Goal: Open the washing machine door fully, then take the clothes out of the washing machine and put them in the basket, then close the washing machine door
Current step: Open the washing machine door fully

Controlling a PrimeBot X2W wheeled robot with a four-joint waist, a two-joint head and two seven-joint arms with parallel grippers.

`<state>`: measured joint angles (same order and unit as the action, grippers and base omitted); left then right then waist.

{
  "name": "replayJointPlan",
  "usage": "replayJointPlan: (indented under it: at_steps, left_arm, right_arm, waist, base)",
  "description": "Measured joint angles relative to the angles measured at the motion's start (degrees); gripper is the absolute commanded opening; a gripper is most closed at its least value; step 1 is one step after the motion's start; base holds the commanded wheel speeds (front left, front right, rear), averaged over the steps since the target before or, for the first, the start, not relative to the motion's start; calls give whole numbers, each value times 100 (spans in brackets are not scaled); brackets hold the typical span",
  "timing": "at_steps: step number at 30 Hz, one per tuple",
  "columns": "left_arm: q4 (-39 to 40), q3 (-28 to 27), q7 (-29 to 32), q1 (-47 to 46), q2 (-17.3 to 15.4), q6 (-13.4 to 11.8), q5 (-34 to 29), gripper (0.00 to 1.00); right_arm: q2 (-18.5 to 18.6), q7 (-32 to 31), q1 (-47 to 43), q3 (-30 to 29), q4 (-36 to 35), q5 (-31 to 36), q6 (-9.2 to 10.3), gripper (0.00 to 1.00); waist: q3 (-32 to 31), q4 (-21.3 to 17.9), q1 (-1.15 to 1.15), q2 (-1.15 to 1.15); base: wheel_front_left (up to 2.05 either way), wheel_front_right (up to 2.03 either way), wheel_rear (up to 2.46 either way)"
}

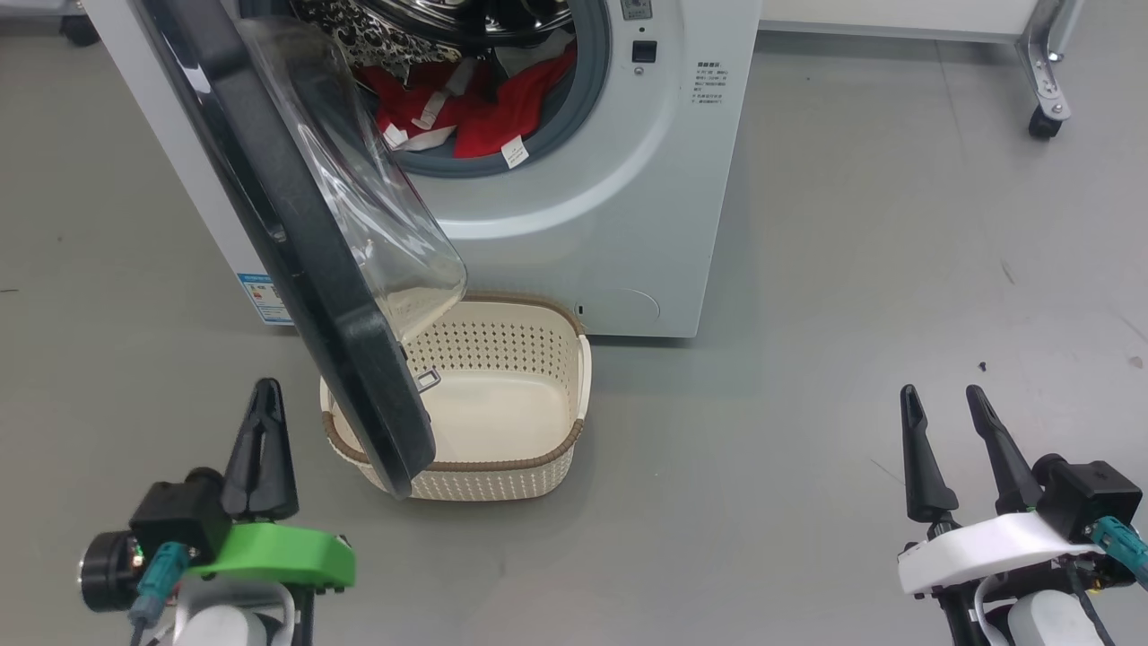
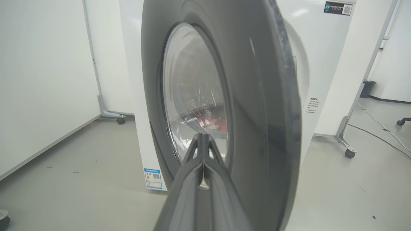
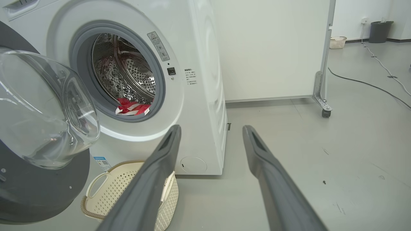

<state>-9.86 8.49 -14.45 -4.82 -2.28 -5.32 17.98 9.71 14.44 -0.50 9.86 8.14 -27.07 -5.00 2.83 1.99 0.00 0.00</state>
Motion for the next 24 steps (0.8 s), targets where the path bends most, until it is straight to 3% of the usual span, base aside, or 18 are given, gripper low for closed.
replayJointPlan:
  at_steps: [12,24]
  left_arm:
    - [1168,-512,-26,-828,-419,-18,-349,0]
    - [1871,-305,34,-1683,-588,66,-546,0]
  right_arm:
    - [-110,0,0,-63,19,80,-47,100]
    - [-233,0,3,-67,60,199,-98,100]
  waist:
    - [5,12,0,0]
    - [-11,-32,0,0]
  base:
    - [0,0,0]
    - [0,0,0]
